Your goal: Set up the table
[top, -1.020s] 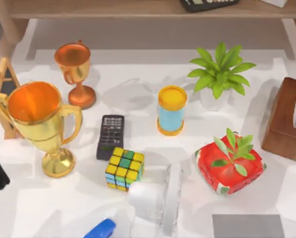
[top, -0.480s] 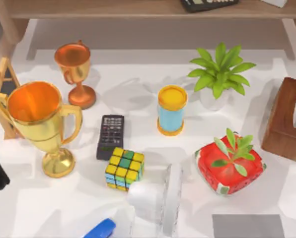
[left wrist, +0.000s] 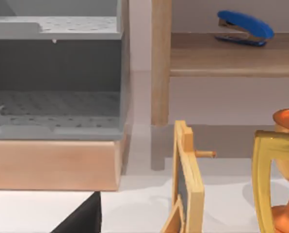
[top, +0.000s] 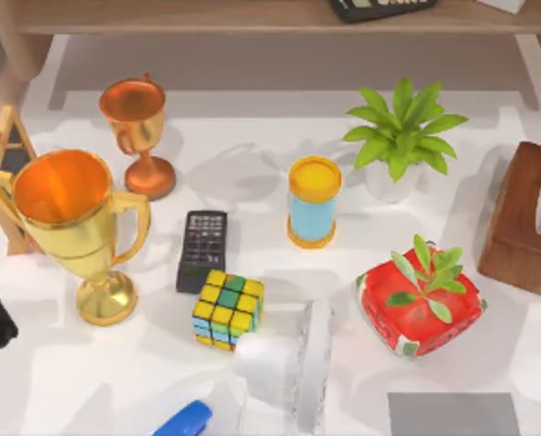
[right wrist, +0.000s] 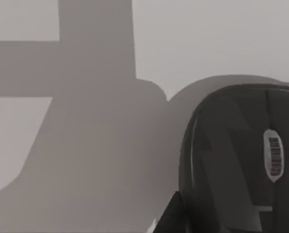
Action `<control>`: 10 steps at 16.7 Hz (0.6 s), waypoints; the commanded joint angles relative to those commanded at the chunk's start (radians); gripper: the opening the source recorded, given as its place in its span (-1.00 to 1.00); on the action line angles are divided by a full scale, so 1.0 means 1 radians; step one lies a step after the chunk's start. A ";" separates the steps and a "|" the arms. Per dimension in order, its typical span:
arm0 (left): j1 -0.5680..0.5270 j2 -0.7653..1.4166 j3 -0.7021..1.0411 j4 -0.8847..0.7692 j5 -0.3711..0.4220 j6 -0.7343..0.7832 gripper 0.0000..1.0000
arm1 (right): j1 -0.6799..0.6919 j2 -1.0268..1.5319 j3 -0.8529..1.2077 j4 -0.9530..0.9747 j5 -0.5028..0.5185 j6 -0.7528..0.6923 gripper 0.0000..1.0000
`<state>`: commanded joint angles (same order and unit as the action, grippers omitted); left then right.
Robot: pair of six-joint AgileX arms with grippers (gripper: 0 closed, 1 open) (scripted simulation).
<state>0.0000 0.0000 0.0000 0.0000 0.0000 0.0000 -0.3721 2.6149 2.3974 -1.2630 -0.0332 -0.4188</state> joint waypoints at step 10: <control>0.000 0.000 0.000 0.000 0.000 0.000 1.00 | 0.000 0.000 0.000 0.000 0.000 0.000 -1.00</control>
<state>0.0000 0.0000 0.0000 0.0000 0.0000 0.0000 -0.3721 2.6149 2.3974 -1.2630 -0.0332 -0.4188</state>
